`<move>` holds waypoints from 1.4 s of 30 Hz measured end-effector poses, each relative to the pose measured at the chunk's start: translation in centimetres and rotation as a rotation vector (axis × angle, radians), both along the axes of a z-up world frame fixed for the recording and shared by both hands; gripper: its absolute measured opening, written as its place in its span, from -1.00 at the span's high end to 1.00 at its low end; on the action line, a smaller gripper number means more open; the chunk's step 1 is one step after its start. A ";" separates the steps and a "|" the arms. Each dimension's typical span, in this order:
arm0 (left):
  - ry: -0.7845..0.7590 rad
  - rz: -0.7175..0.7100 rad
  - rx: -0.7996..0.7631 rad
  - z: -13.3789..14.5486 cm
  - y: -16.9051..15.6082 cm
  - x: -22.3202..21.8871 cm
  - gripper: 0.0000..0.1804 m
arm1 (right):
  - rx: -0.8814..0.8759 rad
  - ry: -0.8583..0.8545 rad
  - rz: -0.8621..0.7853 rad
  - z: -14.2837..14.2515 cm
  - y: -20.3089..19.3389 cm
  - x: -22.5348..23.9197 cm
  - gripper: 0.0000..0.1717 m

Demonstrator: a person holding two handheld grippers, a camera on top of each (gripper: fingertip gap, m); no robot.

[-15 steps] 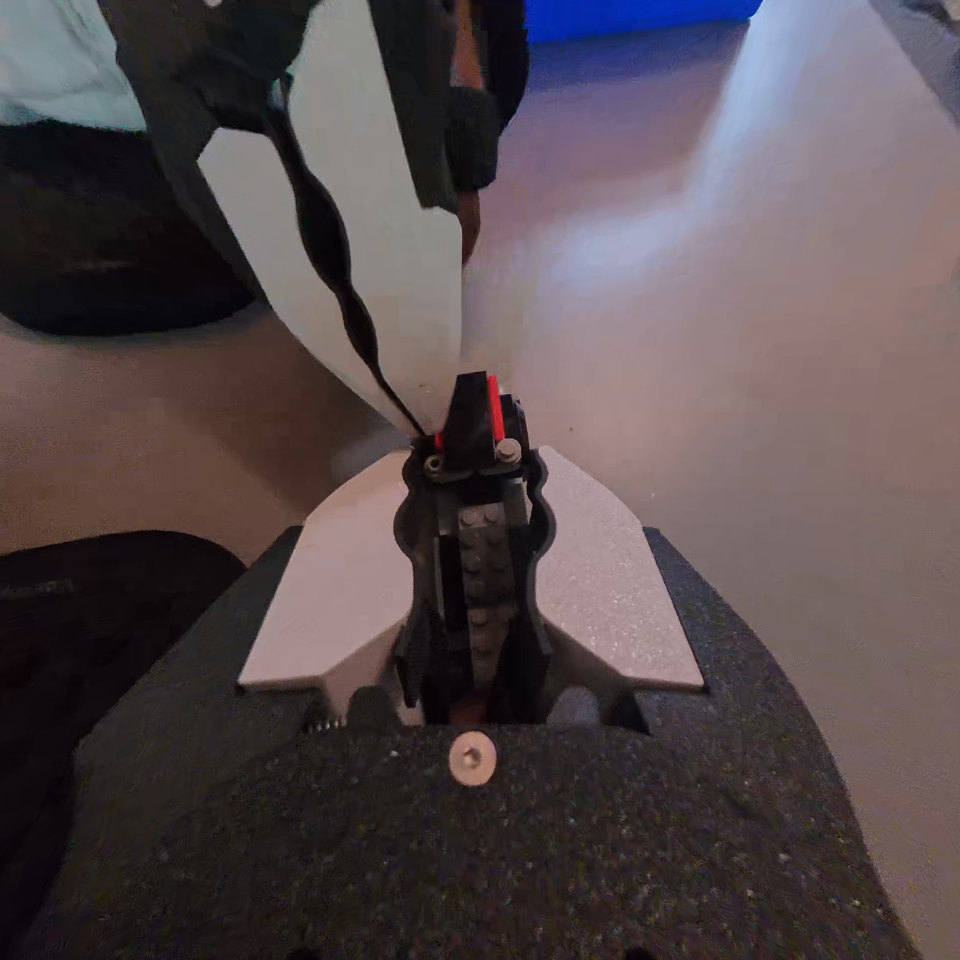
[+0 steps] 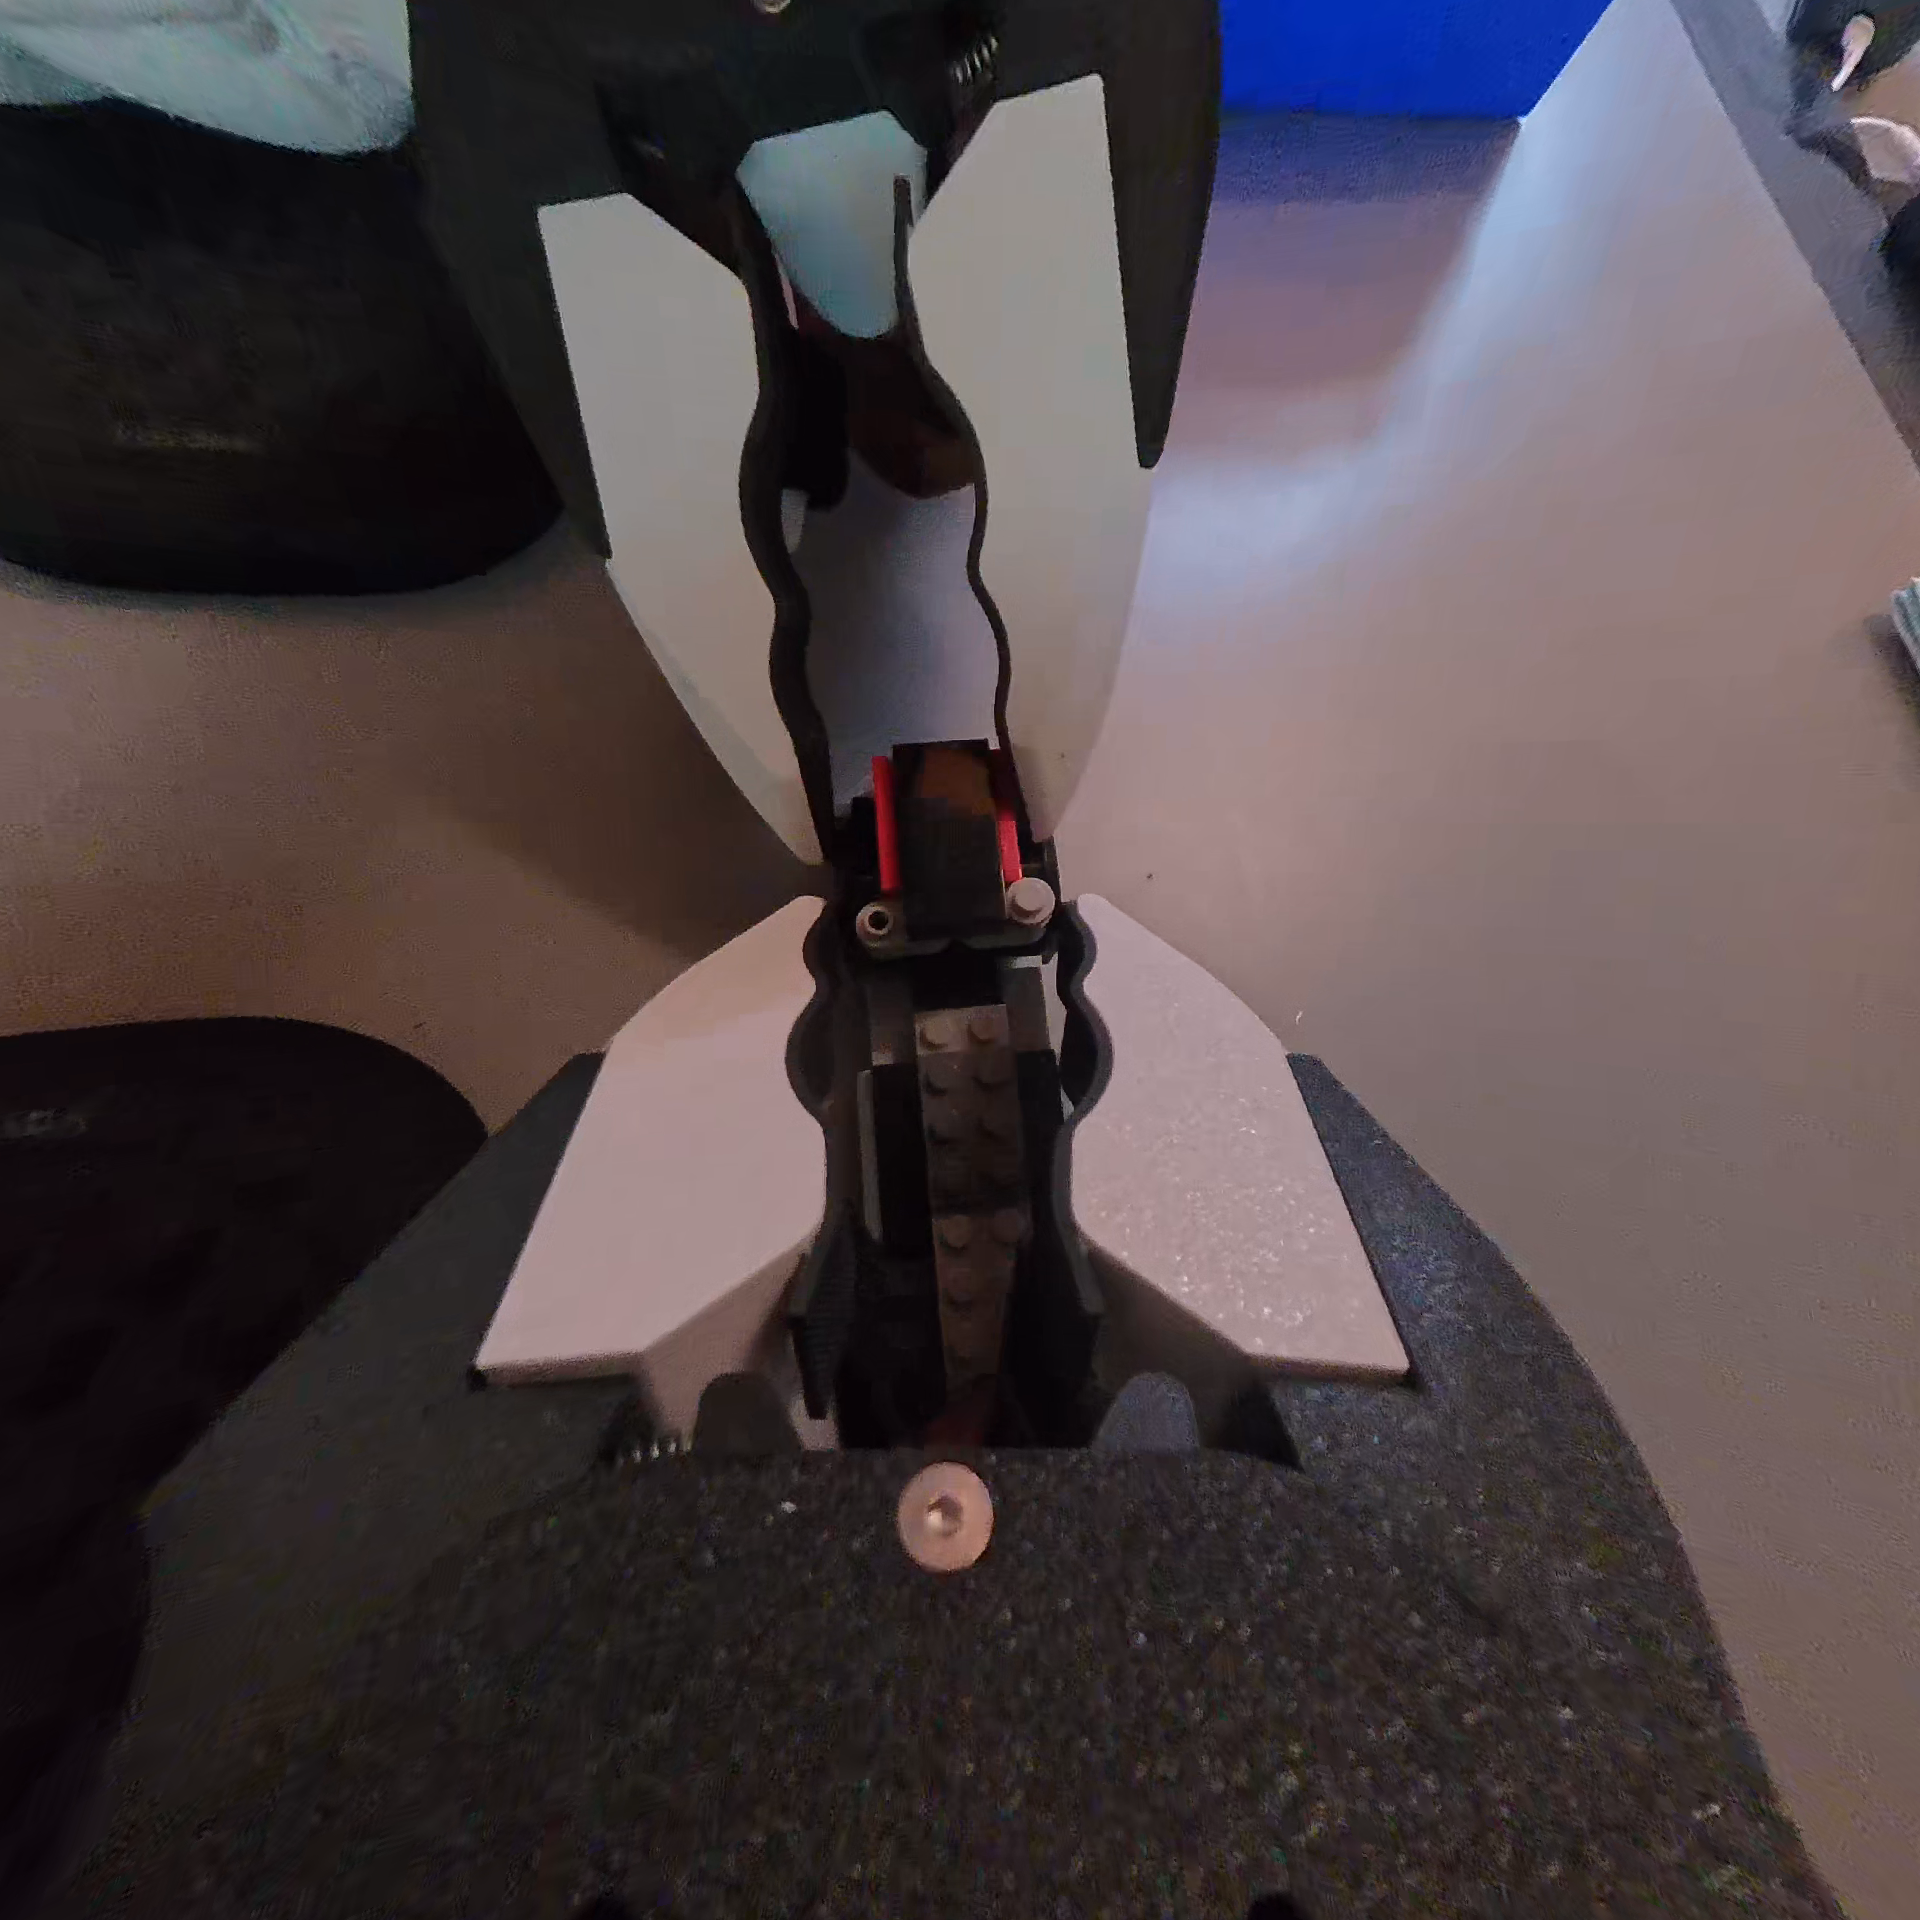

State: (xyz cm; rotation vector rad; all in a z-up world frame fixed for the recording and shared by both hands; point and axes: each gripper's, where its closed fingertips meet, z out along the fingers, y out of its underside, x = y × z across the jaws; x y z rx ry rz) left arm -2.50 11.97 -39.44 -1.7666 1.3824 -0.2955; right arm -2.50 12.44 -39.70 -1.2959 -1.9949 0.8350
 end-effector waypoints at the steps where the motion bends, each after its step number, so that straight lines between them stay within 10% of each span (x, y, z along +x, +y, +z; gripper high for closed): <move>1: -0.009 -0.003 -0.005 0.0 -0.1 0.0 0.62 | -0.006 0.008 0.006 0.1 0.0 0.1 0.52; 7: 0.135 -0.097 0.259 0.4 0.2 0.0 0.62 | -0.240 0.134 0.089 2.8 -0.6 1.9 0.78; 13: 0.382 -0.156 0.600 0.9 1.1 -0.2 0.62 | -0.098 0.204 0.111 3.7 -0.3 2.2 0.85; 18: 0.281 -0.200 0.552 1.0 0.4 0.4 0.62 | 0.403 0.255 0.343 4.5 -0.2 2.1 0.85; 35: 0.104 -0.257 0.404 0.7 -0.7 0.7 0.73 | 0.519 -0.383 0.919 2.0 -1.2 1.7 0.90; 42: -0.089 -0.103 0.192 0.8 0.2 0.8 0.73 | 0.562 -0.402 0.929 1.7 0.2 0.9 0.92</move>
